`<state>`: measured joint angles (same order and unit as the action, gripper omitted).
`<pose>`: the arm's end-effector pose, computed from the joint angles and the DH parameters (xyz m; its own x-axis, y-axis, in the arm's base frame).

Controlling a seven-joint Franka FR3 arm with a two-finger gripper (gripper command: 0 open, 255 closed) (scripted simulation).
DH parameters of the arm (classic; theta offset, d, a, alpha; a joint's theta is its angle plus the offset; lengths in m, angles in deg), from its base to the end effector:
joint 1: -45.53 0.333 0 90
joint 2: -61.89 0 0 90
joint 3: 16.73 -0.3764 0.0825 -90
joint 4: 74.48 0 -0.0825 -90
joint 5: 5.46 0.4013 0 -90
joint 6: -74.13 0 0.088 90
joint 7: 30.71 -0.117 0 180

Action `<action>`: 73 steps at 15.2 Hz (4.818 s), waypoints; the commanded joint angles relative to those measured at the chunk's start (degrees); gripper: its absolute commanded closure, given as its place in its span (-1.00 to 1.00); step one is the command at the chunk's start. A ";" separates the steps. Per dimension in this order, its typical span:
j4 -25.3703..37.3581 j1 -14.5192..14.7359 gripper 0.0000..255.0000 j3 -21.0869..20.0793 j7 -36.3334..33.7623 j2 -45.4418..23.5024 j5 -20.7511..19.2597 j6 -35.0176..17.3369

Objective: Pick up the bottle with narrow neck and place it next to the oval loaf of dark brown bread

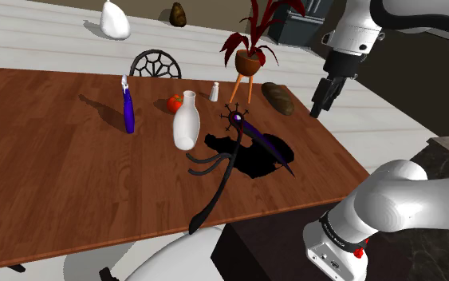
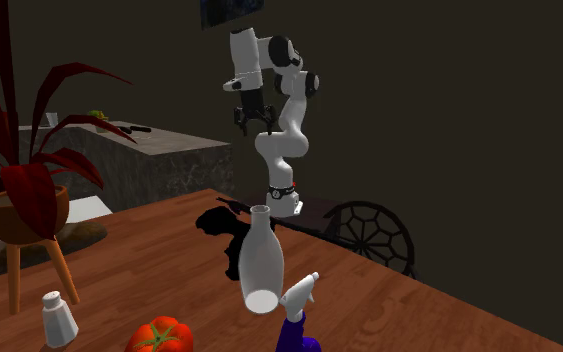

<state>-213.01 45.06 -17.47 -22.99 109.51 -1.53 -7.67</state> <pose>0.2485 0.0114 0.5945 0.9785 0.1428 -0.1488 0.1321 -0.9880 -0.0797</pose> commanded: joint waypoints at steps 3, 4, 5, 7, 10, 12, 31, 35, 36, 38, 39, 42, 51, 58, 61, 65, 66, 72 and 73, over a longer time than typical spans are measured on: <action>1.13 0.45 -1.00 -1.45 -1.16 -3.72 0.85 -3.00; 1.81 0.64 -1.00 -2.15 -1.73 -5.63 1.21 -4.43; 2.57 0.83 -1.00 -2.85 -2.30 -7.57 1.52 -5.82; 4.30 1.16 -1.00 -4.20 -3.46 -11.52 1.99 -8.45; 7.45 1.52 -1.00 -6.16 -5.24 -17.59 2.33 -11.99; 9.90 1.72 -1.00 -7.40 -6.48 -21.71 2.29 -14.05; 48.82 6.43 -1.00 -14.60 -19.90 -64.08 -8.11 -19.30; 59.79 8.75 -1.00 -14.45 -21.49 -72.57 -10.71 -16.88; 58.93 8.71 -1.00 -14.41 -21.51 -72.51 -10.70 -17.67; 57.30 8.60 -1.00 -14.37 -21.55 -72.45 -10.71 -19.24; 56.52 8.55 -1.00 -14.36 -21.58 -72.44 -10.73 -20.01; 53.90 8.39 -1.00 -14.29 -21.68 -72.54 -10.82 -22.72; 53.91 8.39 1.00 -14.29 -21.69 -72.55 -10.82 -22.71; 53.92 8.40 1.00 -14.29 -21.69 -72.55 -10.82 -22.71; 54.47 8.41 1.00 -14.31 -21.64 -72.41 -10.77 -22.01; 57.02 8.51 1.00 -14.40 -21.50 -72.04 -10.62 -19.12; 57.71 8.55 1.00 -14.42 -21.46 -71.98 -10.60 -18.38; 62.30 8.83 1.00 -14.51 -21.29 -71.95 -10.52 -13.78; 63.15 8.89 1.00 -14.52 -21.27 -72.00 -10.53 -12.98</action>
<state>-150.71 53.97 -32.00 -44.40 37.51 -12.07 -21.50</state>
